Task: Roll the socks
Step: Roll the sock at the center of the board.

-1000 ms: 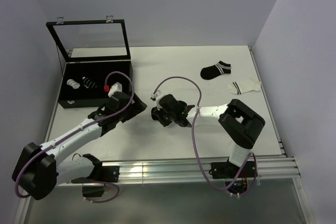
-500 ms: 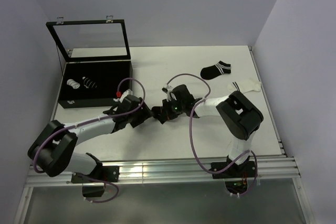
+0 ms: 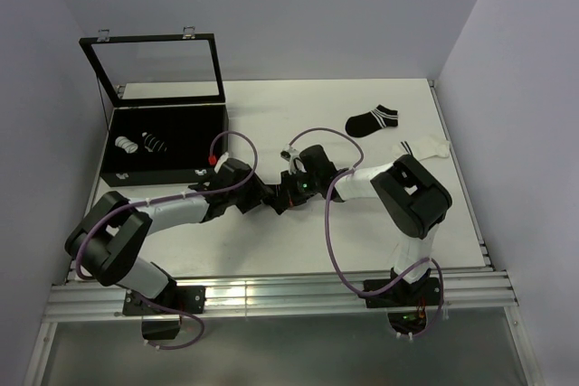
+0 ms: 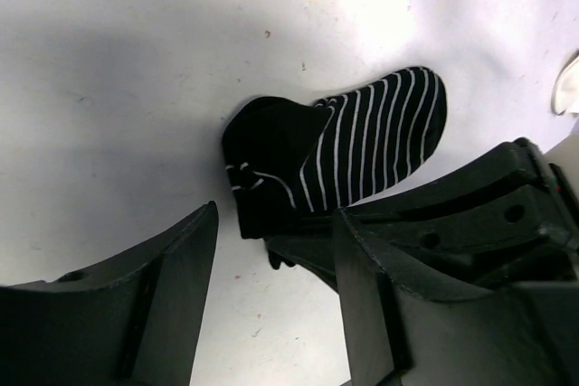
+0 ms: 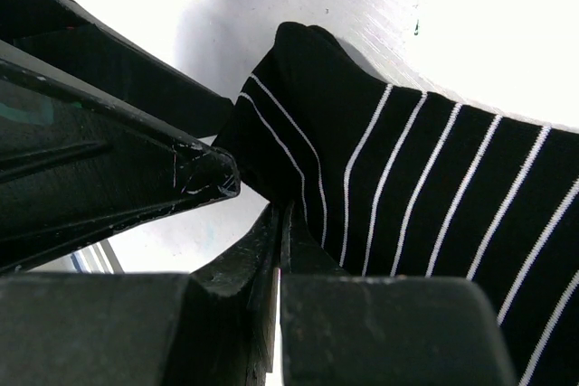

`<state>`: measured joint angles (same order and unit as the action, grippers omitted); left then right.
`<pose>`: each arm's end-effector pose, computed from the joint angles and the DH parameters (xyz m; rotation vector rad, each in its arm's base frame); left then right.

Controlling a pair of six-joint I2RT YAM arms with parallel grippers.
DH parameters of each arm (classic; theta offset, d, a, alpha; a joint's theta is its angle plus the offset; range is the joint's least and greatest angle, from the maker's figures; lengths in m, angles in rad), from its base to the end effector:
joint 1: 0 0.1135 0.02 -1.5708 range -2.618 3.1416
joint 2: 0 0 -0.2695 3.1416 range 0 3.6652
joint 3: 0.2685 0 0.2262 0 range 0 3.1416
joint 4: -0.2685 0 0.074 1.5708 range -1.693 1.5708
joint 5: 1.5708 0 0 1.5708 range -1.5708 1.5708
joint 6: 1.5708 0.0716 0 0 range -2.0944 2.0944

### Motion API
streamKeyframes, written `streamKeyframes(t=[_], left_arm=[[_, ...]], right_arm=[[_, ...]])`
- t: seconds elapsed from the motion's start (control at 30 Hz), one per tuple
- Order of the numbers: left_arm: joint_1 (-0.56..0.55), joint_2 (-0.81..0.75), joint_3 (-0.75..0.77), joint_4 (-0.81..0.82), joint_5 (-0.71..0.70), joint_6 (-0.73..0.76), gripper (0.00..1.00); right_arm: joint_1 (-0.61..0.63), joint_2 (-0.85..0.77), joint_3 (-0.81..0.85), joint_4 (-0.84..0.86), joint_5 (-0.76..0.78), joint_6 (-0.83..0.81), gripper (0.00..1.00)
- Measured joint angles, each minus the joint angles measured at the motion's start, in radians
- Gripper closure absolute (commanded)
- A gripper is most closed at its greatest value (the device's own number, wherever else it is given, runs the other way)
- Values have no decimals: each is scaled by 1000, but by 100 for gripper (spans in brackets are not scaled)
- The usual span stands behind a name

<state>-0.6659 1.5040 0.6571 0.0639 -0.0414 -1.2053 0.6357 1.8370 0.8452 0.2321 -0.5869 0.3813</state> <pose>0.2335 -0.1797 0.1561 -0.6931 2.4257 -0.8130 0.2640 0.2441 0.1318 -0.6282 2.3979 1.1627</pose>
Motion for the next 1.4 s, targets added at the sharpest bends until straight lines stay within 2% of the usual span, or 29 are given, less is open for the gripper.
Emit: streamKeyframes(t=[0.4, 1.4], left_arm=[[-1, 10, 6, 48, 21, -47, 47], [-1, -7, 1, 112, 34, -98, 48]], right_arm=[[-1, 0, 0, 0, -1, 1, 100], [-6, 2, 3, -9, -6, 20, 100]])
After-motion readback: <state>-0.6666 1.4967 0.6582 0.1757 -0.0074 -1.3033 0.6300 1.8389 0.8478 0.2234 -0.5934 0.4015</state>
